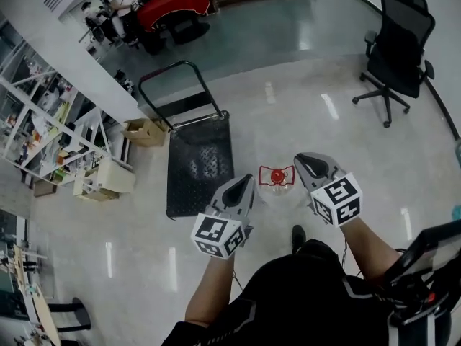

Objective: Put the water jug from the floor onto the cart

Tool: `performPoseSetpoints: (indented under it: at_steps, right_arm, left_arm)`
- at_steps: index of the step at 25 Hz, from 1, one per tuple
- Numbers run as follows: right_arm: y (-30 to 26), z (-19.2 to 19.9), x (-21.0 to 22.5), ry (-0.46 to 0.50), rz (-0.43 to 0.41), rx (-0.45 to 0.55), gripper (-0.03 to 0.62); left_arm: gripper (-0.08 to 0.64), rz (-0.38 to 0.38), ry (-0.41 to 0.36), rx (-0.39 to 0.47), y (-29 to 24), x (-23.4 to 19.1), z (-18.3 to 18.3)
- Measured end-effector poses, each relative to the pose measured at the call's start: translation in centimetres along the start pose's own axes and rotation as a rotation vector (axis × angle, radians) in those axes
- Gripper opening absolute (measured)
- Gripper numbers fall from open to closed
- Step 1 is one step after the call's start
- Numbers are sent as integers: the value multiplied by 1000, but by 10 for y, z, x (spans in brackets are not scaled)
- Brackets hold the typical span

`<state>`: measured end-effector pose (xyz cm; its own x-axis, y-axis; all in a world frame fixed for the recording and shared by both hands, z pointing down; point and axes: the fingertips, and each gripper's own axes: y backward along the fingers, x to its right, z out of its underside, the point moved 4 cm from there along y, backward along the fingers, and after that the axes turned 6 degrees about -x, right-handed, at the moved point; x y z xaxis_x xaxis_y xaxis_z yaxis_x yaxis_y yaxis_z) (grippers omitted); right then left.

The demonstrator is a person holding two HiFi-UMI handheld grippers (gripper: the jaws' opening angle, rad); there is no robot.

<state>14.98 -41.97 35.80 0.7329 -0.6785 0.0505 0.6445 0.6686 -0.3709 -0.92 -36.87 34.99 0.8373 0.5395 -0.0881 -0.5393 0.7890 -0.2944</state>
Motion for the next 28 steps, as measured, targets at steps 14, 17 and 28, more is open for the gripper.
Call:
performPoseSetpoints:
  at_steps: [14,17,28]
  right_arm:
    - [-120,-5,103,-72,-3,-66,53]
    - [-147,18,114,-106,6,-135,75]
    - [-241,165,161,-253,61,-415,133]
  left_arm:
    - [-5,-24,52,-78,-130,-96,-12]
    - [-5,-13,82,-138,-149,-116,10]
    - [-5,11,248,-407,-235,-168,148]
